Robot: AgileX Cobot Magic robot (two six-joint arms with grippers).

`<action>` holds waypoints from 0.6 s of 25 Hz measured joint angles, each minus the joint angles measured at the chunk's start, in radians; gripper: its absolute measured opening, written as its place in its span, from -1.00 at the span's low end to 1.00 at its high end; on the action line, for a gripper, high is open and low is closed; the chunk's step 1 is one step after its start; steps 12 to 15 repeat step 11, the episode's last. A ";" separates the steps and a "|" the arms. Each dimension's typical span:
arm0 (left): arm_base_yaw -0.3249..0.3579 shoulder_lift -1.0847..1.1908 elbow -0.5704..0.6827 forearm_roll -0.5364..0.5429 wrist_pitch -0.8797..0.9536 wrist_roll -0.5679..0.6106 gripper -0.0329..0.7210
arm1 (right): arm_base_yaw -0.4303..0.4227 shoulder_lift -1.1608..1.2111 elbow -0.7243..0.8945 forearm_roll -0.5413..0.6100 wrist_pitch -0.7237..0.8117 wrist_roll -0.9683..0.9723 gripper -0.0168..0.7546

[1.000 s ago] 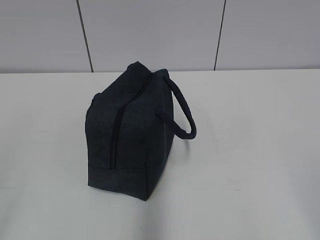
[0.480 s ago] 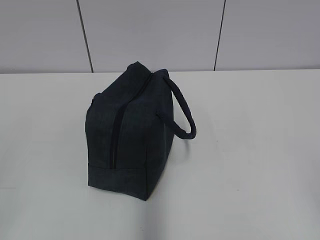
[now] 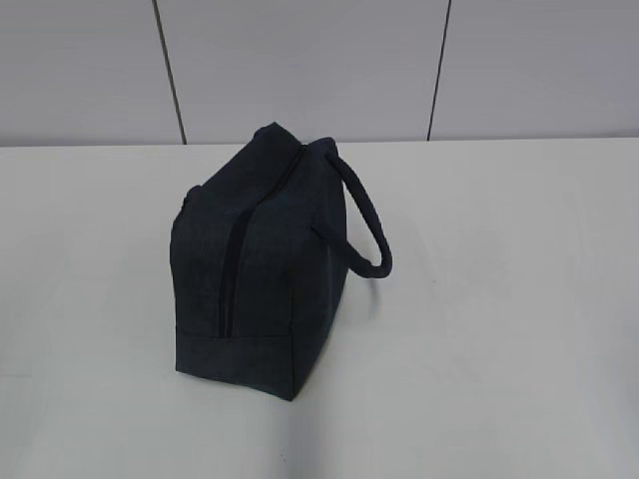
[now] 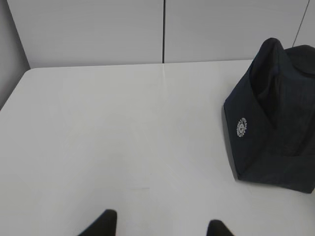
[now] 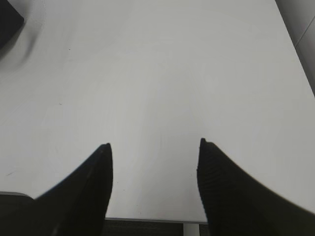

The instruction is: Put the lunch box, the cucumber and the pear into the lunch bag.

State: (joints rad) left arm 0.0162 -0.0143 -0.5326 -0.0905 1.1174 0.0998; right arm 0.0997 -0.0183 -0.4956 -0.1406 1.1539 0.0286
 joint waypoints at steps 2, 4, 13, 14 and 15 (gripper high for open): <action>0.000 0.000 0.000 0.000 0.000 0.000 -0.03 | 0.000 0.000 0.000 0.000 0.000 0.000 0.17; 0.000 0.000 0.000 0.000 0.000 0.000 -0.03 | 0.000 0.000 0.000 0.000 0.000 0.000 0.17; 0.000 0.000 0.000 0.000 0.000 0.000 -0.06 | 0.000 0.000 0.000 0.000 0.000 0.000 0.17; 0.000 0.000 0.000 0.000 0.000 0.000 -0.06 | 0.000 0.000 0.000 0.000 0.000 0.000 0.17; 0.000 0.000 0.000 0.000 0.000 0.000 -0.06 | 0.000 0.000 0.000 0.000 0.000 0.000 0.17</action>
